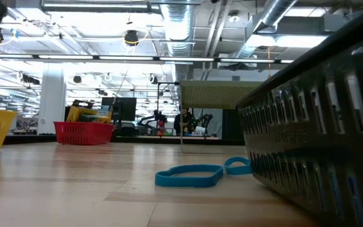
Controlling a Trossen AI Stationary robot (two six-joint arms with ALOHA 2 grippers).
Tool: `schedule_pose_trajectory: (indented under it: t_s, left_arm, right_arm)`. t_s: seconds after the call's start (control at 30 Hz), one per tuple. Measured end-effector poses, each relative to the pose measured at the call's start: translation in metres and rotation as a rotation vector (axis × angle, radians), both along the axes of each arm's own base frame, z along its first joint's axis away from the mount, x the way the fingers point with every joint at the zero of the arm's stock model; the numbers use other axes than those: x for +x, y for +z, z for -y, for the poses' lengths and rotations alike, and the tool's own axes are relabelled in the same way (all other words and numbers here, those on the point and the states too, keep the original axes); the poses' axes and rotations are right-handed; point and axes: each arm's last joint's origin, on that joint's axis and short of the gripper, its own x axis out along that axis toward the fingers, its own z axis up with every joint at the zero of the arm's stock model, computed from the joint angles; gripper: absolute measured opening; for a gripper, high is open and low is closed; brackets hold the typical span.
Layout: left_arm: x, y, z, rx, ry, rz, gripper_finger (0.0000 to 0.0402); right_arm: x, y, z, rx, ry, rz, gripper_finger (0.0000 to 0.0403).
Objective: Pick & Place Office Desk Supplies
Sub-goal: Put the green rubber band into the yellow bin, then put the blue rubber band into the yellow bin
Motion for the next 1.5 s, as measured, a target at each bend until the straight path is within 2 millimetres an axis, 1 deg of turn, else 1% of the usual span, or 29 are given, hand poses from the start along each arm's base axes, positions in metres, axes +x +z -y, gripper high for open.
schedule_pose_trajectory:
  t_s: [0.13, 0.2, 0.3, 0.43, 0.57, 0.67, 0.83, 1.0, 1.1, 1.2, 1.27, 1.33, 1.5]
  left_arm:
    - [0.002, -0.008, -0.004, 0.062, 0.052, -0.084, 0.0000]
    - [0.004, -0.013, -0.001, 0.045, 0.041, -0.101, 0.0000]
    - [0.009, -0.025, 0.006, 0.000, 0.003, -0.119, 0.0000]
    - [0.012, -0.039, 0.010, 0.016, 0.017, -0.141, 0.0000]
    - [0.013, -0.046, 0.011, 0.015, 0.062, -0.162, 0.0008]
    - [0.013, -0.045, 0.009, 0.022, 0.072, -0.161, 0.0036]
    - [0.012, -0.041, 0.006, 0.014, 0.079, -0.127, 0.0112]
    - [0.012, -0.040, 0.006, 0.019, 0.062, -0.121, 0.0183]
    - [0.013, -0.040, 0.007, 0.017, 0.057, -0.113, 0.0215]
    - [0.013, -0.040, 0.007, 0.025, 0.039, -0.101, 0.0238]
    - [0.015, -0.039, 0.007, 0.028, 0.045, -0.066, 0.0248]
    - [0.018, -0.034, 0.008, 0.034, 0.060, 0.027, 0.0255]
    - [0.029, -0.010, 0.009, 0.088, 0.087, 0.414, 0.0253]
  right_arm:
    - [-0.007, -0.004, -0.002, 0.007, -0.028, -0.054, 0.0187]
    - [-0.010, -0.006, -0.005, 0.008, -0.031, -0.071, 0.0187]
    - [-0.014, -0.007, -0.009, 0.012, -0.036, -0.084, 0.0187]
    - [-0.016, -0.013, -0.011, 0.021, -0.048, -0.095, 0.0187]
    - [-0.017, -0.022, -0.016, 0.052, -0.055, -0.095, 0.0187]
    - [-0.015, -0.031, -0.017, 0.107, -0.035, -0.113, 0.0187]
    - [-0.013, -0.045, -0.018, 0.148, -0.017, -0.120, 0.0187]
    - [-0.013, -0.052, -0.018, 0.165, -0.006, -0.140, 0.0187]
    - [-0.013, -0.057, -0.018, 0.182, 0.000, -0.147, 0.0187]
    - [-0.013, -0.063, -0.017, 0.200, 0.009, -0.165, 0.0187]
    - [-0.012, -0.069, -0.016, 0.214, 0.014, -0.174, 0.0187]
    - [-0.012, -0.075, -0.013, 0.218, 0.018, -0.192, 0.0187]
    - [-0.014, -0.097, -0.002, 0.225, 0.024, -0.260, 0.0186]
